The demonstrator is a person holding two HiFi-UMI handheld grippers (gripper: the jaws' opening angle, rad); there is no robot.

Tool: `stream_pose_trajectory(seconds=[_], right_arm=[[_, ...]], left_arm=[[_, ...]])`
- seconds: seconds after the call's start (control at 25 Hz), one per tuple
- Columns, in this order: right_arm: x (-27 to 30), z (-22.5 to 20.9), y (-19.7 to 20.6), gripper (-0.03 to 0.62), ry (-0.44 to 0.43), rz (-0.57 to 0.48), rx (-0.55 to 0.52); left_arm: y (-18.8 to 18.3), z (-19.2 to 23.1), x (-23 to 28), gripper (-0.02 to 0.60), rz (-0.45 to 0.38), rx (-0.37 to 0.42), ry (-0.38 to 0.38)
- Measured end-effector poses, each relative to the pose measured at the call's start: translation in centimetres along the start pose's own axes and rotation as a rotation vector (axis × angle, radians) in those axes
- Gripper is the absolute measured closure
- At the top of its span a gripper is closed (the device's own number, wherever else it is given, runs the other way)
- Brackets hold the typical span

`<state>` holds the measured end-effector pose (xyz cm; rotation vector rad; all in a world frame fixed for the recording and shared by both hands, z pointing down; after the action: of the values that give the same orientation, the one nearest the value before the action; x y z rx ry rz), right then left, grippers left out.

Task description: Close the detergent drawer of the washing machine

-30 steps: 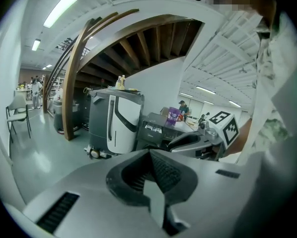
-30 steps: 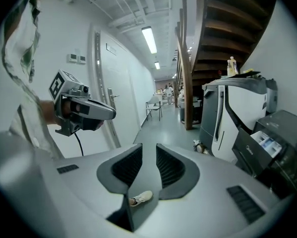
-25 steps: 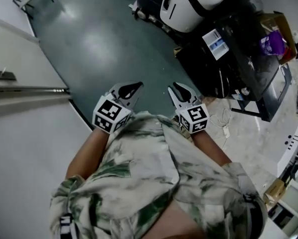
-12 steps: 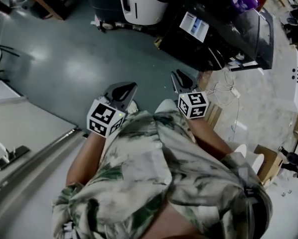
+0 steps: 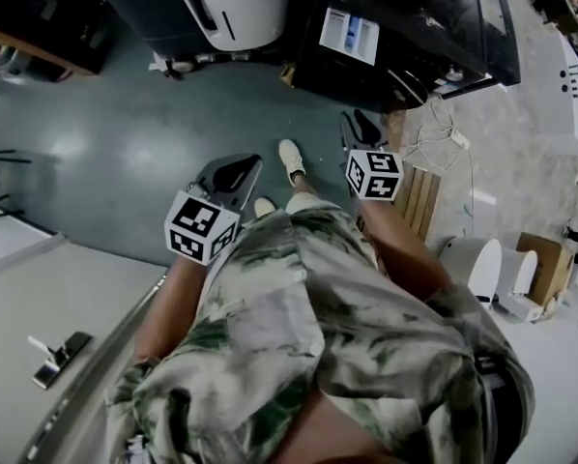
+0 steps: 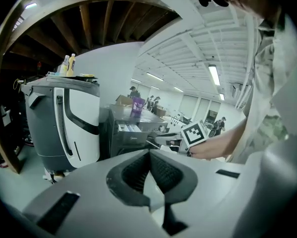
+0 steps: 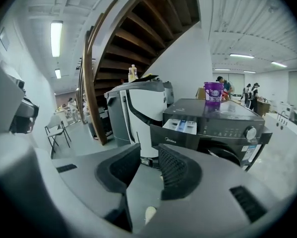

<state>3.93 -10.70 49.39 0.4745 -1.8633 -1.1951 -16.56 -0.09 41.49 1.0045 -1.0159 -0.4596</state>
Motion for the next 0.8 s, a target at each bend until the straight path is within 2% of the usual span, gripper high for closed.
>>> stream_pose_trajectory(seconds=[0.2, 0.32, 0.8], right_arm=[[4.0, -6.0, -0.2, 0.464, 0.06, 0.002, 0.043], [6.9, -9.2, -0.6, 0.462, 0.077, 0.01, 0.064], [11.7, -14.7, 0.2, 0.463, 0.118, 0.047, 0.139]], left_arm=[[-2.5, 2.7, 4.2, 0.558, 0.015, -0.045, -0.029], [-4.0, 4.1, 7.1, 0.558, 0.038, -0.031, -0.03], [-7.8, 5.9, 12.5, 0.558, 0.052, -0.022, 0.002]])
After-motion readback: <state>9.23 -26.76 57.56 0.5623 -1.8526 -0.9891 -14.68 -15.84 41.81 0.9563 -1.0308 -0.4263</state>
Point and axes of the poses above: the fingertips, and each gripper's own axes: x forward along the fingers, z to its left, y out of its underside, the point moved 2 cm from there along -x, backward along the fingers, and after that the axes turned 14 degrees about -y, right-handed, at the moved point
